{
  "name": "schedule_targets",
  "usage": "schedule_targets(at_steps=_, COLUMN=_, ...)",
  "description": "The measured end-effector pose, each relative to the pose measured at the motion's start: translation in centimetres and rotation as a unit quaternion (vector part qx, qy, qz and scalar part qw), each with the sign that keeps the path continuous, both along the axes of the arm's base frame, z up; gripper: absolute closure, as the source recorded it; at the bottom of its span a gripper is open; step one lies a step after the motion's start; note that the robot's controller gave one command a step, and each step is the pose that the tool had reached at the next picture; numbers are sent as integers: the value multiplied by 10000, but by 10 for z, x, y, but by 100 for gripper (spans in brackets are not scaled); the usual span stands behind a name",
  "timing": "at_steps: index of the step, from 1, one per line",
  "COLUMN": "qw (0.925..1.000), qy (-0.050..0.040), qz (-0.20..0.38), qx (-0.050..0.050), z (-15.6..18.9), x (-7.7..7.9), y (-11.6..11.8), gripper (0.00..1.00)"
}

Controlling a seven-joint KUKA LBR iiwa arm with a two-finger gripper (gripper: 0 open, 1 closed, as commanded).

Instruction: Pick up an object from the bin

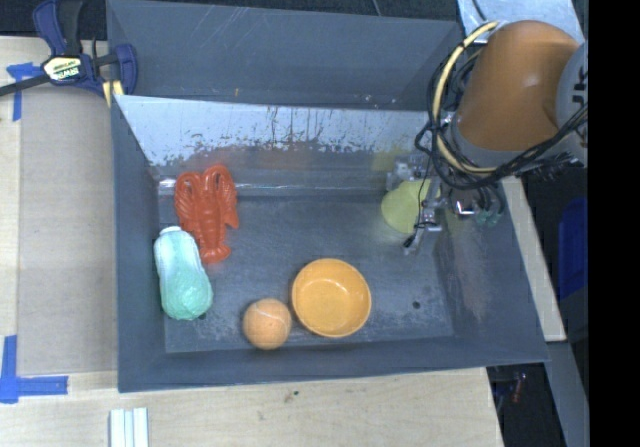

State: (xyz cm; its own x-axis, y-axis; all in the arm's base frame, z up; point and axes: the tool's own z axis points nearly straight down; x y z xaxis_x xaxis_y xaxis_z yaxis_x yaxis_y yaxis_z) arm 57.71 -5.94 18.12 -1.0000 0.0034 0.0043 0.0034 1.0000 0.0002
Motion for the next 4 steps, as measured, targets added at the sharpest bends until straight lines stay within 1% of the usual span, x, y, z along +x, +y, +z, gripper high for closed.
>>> schedule_targets(at_steps=1, qw=10000, qy=-41, qz=14, qx=-4, z=5, x=2, y=0, gripper=0)
schedule_targets(at_steps=2, qw=9982, qy=-23, qz=603, qx=6, z=-113, x=-31, y=59, gripper=0)
schedule_targets(at_steps=3, qw=9882, qy=-123, qz=1530, qx=-21, z=-45, x=-59, y=94, gripper=0)
schedule_targets(at_steps=4, qw=9592, qy=-58, qz=2825, qx=6, z=-82, x=-41, y=133, gripper=0)
